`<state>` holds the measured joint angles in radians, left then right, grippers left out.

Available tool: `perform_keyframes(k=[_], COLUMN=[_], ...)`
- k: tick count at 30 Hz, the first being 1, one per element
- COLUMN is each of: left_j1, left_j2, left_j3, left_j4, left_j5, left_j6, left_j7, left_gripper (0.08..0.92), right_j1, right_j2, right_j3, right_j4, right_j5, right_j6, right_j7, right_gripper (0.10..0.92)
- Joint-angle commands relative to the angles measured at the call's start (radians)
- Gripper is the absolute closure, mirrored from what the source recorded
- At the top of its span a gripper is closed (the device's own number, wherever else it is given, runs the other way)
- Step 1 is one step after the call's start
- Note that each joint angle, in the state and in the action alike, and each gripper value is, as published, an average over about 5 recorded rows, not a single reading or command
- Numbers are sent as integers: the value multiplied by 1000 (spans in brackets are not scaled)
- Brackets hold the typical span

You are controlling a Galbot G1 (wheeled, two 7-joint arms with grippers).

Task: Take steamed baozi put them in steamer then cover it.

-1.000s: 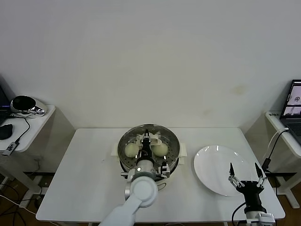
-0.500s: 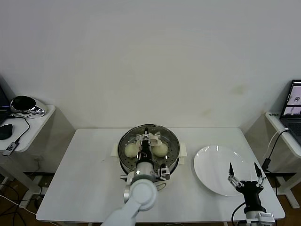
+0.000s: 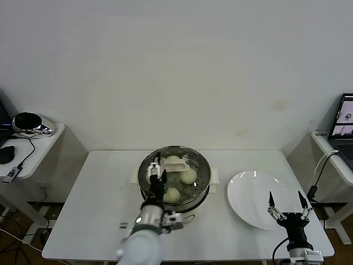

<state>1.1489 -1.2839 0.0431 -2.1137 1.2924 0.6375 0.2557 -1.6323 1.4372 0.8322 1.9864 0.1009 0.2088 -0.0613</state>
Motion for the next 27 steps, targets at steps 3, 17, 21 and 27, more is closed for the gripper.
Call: perform_keyframes(k=[3, 17, 21, 27], left_j1=[532, 786, 774, 773], left_j2=[41, -58, -83, -92], left_j3=[-565, -621, -615, -614], left_j4=[-293, -169, -99, -75], left_j5=[-1205, -1581, -1591, -1588], left_j6=[-424, -649, -674, -644], left_j7=[-546, -589, -557, -521], left_gripper=[178, 177, 177, 177], right_j1=[-11, -121, -144, -152], right_j2=[-60, -170, -185, -180], right_j3=[-19, -168, -189, -210], right_j4=[-13, -11, -2, 30], right_j5=[51, 163, 164, 173], right_j6=[4, -18, -25, -53], right_j7=[-6, -34, -34, -28], right_gripper=[203, 203, 203, 203])
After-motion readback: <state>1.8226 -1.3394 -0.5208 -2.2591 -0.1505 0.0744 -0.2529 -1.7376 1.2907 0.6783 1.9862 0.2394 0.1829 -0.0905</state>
